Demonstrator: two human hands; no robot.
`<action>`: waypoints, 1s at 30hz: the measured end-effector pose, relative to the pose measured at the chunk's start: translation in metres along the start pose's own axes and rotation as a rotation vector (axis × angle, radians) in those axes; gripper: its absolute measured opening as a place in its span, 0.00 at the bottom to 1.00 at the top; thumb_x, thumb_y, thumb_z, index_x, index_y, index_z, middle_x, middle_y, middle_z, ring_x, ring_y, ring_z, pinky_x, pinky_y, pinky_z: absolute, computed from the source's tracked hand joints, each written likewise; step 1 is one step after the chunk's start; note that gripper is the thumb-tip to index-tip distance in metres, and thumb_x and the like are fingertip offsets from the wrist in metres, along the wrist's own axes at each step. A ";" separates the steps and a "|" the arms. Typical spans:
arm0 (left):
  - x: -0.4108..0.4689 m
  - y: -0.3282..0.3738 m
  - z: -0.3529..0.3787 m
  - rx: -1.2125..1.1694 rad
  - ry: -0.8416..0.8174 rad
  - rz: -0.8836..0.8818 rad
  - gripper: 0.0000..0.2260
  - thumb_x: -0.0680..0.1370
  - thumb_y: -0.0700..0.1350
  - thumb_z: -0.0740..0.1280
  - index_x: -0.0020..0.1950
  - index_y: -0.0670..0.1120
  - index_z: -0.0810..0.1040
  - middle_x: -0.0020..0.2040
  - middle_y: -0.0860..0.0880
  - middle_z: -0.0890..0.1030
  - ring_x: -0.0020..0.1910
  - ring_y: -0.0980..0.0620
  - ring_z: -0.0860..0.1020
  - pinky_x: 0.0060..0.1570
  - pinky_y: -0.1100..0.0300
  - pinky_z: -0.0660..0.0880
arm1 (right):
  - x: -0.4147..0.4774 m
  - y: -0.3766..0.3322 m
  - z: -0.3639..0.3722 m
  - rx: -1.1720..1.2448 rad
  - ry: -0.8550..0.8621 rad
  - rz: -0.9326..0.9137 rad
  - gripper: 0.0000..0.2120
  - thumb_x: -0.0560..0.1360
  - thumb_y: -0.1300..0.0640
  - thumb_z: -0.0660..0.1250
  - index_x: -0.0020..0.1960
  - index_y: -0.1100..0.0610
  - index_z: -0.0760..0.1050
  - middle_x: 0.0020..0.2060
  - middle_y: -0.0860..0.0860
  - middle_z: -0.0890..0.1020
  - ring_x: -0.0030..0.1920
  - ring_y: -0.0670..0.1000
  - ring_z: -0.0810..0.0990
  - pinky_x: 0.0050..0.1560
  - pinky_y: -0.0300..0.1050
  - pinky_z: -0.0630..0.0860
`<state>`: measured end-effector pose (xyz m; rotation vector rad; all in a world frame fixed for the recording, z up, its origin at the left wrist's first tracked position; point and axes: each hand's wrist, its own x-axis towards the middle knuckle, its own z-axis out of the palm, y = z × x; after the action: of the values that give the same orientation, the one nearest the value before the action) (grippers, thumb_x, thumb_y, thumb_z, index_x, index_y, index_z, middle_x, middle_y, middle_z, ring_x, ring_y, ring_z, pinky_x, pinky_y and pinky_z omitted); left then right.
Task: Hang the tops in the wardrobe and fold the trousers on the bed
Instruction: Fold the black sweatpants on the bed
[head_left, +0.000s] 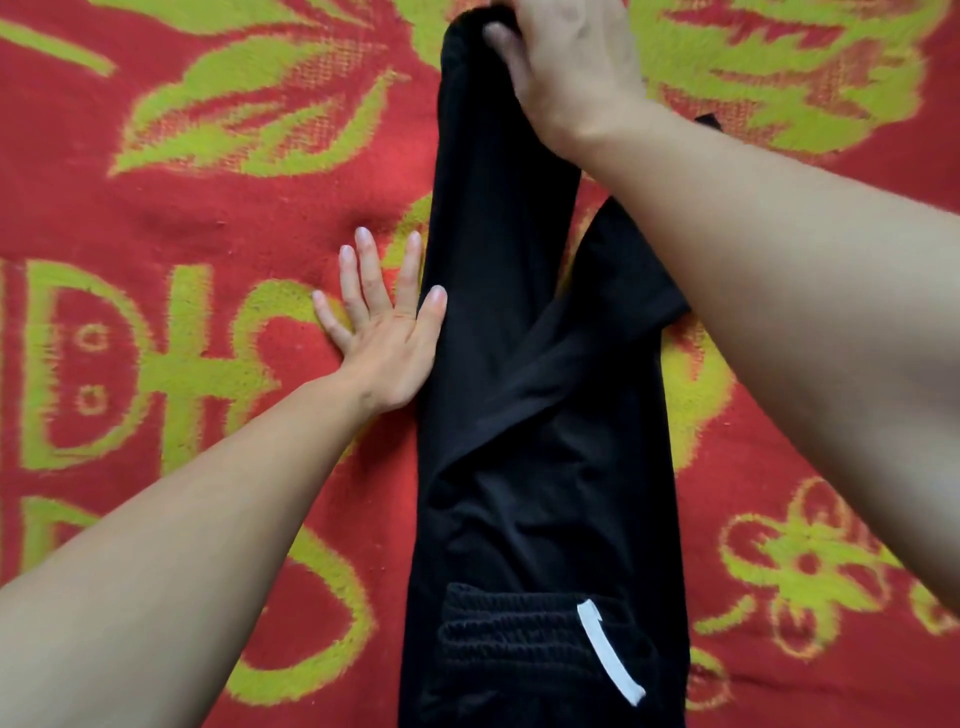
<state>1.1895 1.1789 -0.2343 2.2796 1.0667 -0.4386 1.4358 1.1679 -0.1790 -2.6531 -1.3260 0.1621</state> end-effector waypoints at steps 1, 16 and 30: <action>0.000 0.000 -0.001 -0.001 0.005 -0.006 0.26 0.84 0.58 0.45 0.78 0.61 0.34 0.77 0.49 0.27 0.75 0.50 0.27 0.69 0.39 0.27 | 0.001 -0.004 0.004 -0.027 -0.050 -0.025 0.17 0.83 0.47 0.56 0.66 0.56 0.72 0.66 0.56 0.74 0.65 0.59 0.72 0.59 0.54 0.67; 0.000 -0.003 0.001 -0.001 -0.010 0.016 0.28 0.83 0.61 0.46 0.78 0.61 0.33 0.77 0.48 0.26 0.75 0.48 0.27 0.68 0.37 0.27 | -0.152 0.096 -0.034 0.296 -0.306 0.834 0.22 0.71 0.33 0.69 0.49 0.51 0.75 0.52 0.56 0.80 0.57 0.59 0.77 0.53 0.51 0.74; -0.013 -0.002 -0.015 -0.214 0.086 0.037 0.20 0.86 0.52 0.48 0.79 0.62 0.55 0.81 0.53 0.41 0.79 0.54 0.38 0.74 0.45 0.32 | -0.050 -0.023 -0.085 1.694 -0.257 0.677 0.08 0.82 0.55 0.64 0.54 0.60 0.71 0.46 0.58 0.77 0.48 0.54 0.81 0.46 0.43 0.83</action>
<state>1.1808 1.1812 -0.2167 2.1408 1.0575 -0.2020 1.4020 1.1328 -0.0904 -1.3698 0.0497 1.1010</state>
